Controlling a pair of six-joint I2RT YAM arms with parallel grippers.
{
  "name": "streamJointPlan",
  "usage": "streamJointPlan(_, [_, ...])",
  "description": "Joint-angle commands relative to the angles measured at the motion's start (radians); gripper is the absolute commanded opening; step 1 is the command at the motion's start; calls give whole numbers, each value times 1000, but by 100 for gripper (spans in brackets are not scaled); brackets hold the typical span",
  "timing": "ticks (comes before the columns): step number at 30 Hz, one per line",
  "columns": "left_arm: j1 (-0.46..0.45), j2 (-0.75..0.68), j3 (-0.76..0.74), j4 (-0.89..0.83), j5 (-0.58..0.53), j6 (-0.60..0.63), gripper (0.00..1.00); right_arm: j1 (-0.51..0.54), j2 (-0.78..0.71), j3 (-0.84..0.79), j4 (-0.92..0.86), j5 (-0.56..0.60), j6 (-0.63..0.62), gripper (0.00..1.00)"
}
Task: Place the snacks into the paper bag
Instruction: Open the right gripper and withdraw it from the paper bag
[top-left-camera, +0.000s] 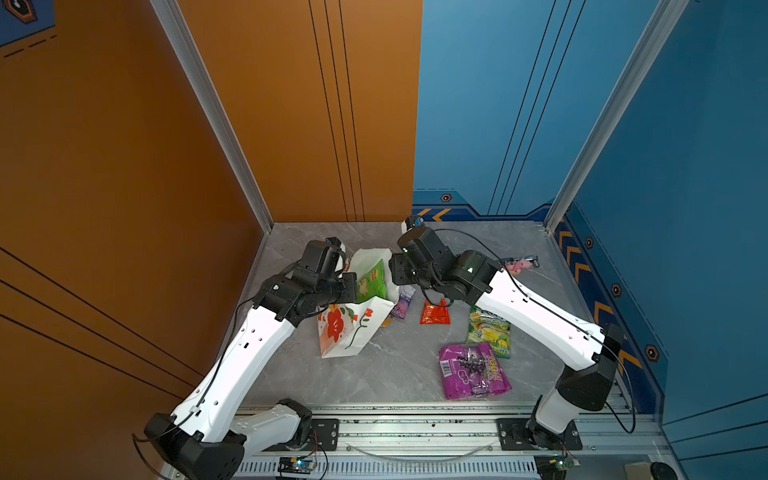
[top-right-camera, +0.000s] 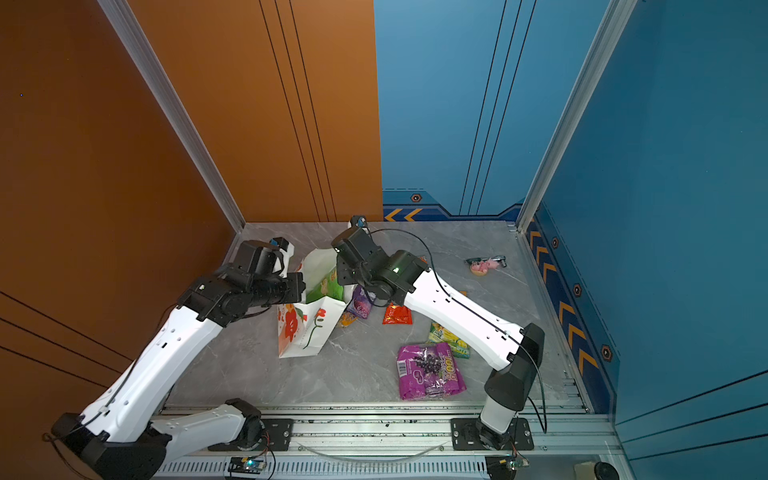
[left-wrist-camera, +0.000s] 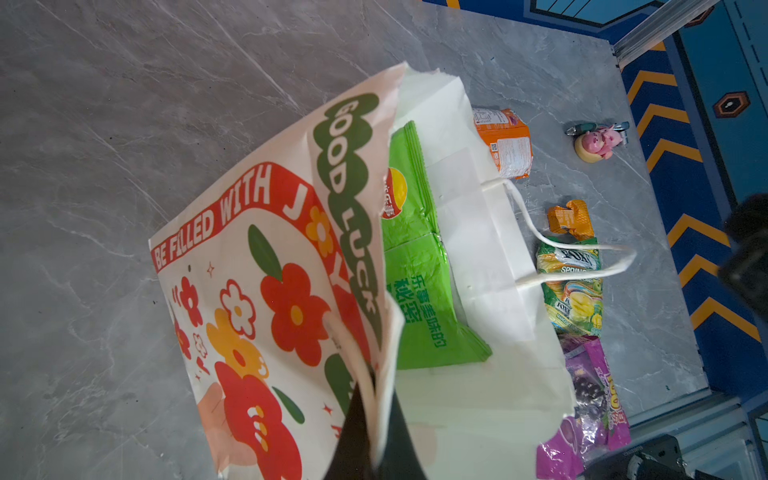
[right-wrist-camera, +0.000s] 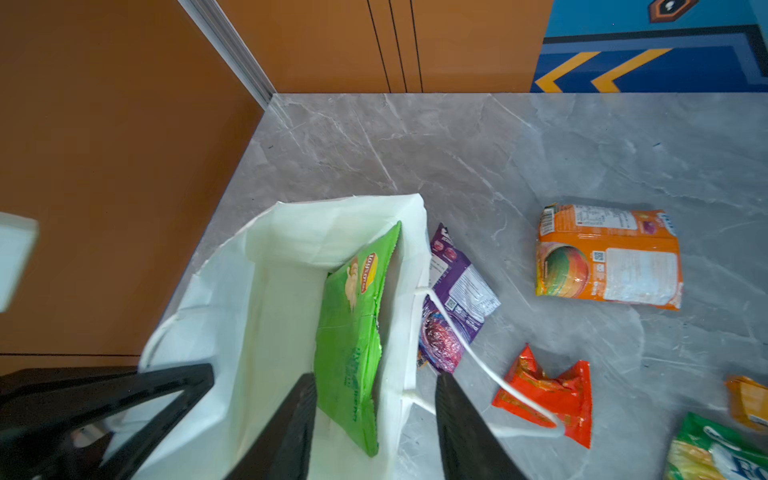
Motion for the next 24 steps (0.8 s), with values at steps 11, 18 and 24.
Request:
streamJointPlan(11, [30,-57,-52,39,-20,8,0,-25,210,70,-165,-5,84,61])
streamJointPlan(18, [68,-88,-96,38,-63,25,0,-9,254,119,-96,-182,83,12])
streamJointPlan(24, [119,-146,-141,34,-91,1,0,-2,276,244,-93,-174,43,0])
